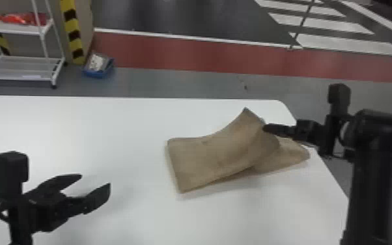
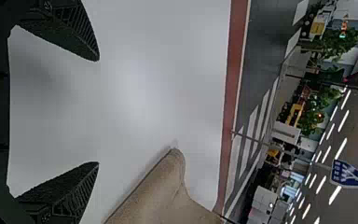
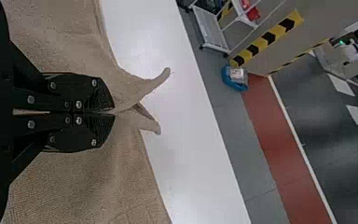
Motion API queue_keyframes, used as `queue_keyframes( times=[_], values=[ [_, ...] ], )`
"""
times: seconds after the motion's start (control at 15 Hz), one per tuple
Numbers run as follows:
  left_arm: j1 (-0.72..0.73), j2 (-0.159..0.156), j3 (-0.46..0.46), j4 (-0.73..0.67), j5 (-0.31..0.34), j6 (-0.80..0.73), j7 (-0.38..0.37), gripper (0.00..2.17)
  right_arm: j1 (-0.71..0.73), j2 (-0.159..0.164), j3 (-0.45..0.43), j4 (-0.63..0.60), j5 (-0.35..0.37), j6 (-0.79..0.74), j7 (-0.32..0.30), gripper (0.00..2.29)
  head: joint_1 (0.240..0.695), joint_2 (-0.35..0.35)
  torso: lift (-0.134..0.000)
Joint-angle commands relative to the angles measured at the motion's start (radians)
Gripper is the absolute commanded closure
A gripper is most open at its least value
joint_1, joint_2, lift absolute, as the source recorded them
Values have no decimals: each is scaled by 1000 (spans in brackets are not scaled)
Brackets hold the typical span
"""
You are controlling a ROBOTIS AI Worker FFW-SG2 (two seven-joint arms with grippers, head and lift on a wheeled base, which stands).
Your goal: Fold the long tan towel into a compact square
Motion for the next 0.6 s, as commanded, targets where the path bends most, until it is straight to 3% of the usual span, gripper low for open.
queue_keyframes(
  times=[0.0,0.13,0.33,0.53],
  values=[
    [1,-3,4,4,0,0,-1,90,7,-5,-25,0,-10,-16,-4,1146,695,-217,-124],
    [-1,-3,4,4,2,0,-2,90,16,-3,-39,28,-36,-59,-27,1146,695,-225,-124],
    [1,-3,8,1,3,0,-4,90,39,-3,29,11,11,-68,-28,1146,695,-232,-124],
    [13,-3,16,-21,8,0,-8,90,23,-8,-25,-32,-12,-19,-20,1146,695,-218,-124]
  ],
)
